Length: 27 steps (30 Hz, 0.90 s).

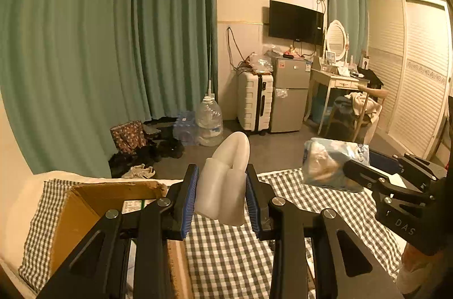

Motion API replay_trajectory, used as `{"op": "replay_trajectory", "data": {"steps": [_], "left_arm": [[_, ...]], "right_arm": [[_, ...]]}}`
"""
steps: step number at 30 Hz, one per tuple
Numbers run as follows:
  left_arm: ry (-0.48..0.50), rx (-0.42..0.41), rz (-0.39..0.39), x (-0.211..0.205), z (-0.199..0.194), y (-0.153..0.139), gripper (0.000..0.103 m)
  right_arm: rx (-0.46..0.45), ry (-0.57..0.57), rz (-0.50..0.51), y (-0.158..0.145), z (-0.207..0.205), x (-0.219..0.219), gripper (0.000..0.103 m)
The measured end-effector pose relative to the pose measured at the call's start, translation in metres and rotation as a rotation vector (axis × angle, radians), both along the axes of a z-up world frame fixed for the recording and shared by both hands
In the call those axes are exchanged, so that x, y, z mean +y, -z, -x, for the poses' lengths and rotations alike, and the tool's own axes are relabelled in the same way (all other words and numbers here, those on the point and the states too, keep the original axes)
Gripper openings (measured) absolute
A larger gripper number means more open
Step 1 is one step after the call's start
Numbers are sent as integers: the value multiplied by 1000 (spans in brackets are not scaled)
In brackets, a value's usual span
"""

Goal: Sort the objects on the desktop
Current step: 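Carry the tissue pack and white cups with both tools over the cardboard box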

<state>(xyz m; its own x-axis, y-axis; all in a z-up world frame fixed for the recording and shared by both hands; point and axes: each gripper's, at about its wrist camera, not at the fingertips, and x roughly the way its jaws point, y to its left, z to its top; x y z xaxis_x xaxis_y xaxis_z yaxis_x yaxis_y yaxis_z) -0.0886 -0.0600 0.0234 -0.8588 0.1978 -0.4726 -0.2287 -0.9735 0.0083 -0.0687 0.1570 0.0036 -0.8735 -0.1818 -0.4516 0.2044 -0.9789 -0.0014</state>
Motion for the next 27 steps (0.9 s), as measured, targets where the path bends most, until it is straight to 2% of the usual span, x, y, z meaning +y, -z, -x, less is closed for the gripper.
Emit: {"op": "replay_trajectory", "data": {"steps": [5,9,15,21,27], "left_arm": [[-4,-4,-24,-21,-10,-7,32],[-53,-7,-27,-43,-15,-10,32],[-143,-6,34,-73,-23,-8,32],[-180,-14,21,-96,-30,-5,32],[-246,-36,61,-113,-27,6,32]], "right_arm": [[13,-30,-1,-4,-1,-26,38],[22,-56,6,-6,-2,-46,38],[32,-103,9,-9,-2,-79,38],[37,-161,-5,-9,-2,-114,38],[25,-212,-8,-2,0,-145,38]]}}
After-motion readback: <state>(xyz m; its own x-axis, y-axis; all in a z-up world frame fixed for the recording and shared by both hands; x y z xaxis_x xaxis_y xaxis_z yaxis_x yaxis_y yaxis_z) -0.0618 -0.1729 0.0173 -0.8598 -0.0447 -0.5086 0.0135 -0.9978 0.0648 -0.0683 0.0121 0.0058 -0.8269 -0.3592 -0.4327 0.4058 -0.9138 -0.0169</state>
